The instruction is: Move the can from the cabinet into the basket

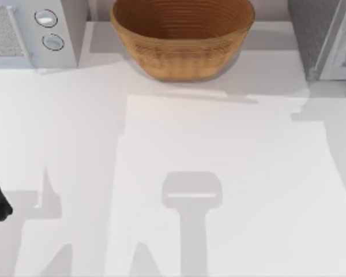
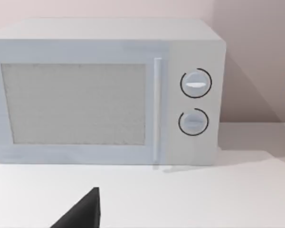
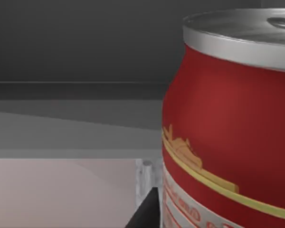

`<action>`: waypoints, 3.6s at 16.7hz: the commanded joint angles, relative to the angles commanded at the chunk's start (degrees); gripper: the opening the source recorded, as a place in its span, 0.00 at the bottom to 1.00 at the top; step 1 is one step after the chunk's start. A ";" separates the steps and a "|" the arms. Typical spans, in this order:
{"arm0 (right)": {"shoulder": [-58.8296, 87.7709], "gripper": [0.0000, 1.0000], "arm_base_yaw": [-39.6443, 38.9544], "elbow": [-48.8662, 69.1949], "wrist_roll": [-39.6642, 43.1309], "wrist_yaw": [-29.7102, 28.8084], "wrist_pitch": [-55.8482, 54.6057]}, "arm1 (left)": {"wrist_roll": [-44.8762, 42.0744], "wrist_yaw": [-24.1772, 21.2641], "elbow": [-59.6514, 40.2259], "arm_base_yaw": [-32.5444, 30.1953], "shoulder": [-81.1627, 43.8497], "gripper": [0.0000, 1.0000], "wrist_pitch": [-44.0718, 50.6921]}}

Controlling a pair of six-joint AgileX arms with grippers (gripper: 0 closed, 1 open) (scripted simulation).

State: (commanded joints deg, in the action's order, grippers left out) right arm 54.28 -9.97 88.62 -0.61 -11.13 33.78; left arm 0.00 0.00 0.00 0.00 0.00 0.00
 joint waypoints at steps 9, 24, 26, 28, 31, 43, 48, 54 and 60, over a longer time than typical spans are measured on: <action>-33.08 0.00 6.02 -61.05 0.38 6.78 -20.45 | 0.00 0.00 0.00 0.00 0.00 1.00 0.00; -53.86 0.00 9.78 -88.97 0.50 11.11 -33.61 | 0.00 0.00 0.00 0.00 0.00 1.00 0.00; -52.12 0.00 9.24 -87.25 0.48 10.41 -34.18 | 0.00 0.00 0.00 0.00 0.00 1.00 0.00; -47.96 0.00 7.93 -83.18 0.43 8.87 -35.38 | 0.00 0.00 0.00 0.00 0.00 1.00 0.00; -37.21 0.00 4.72 -73.42 0.33 5.39 -37.94 | 0.00 0.00 0.00 0.00 0.00 1.00 0.00; 37.21 0.00 -14.84 -14.71 -0.18 -14.53 -51.81 | 0.00 0.00 0.00 0.00 0.00 1.00 0.00; 64.50 0.00 -21.71 6.44 -0.37 -21.69 -56.91 | 0.00 0.00 0.00 0.00 0.00 1.00 0.00; 79.72 0.00 -25.78 18.70 -0.48 -25.99 -60.04 | 0.00 0.00 0.00 0.00 0.00 1.00 0.00; 80.51 0.00 -25.61 18.72 -0.62 -25.89 -59.96 | 0.00 0.00 0.00 0.00 0.00 1.00 0.00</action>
State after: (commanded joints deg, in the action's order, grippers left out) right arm 134.79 -35.58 107.35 -1.23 -37.02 -26.19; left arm 0.00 0.00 0.00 0.00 0.00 0.00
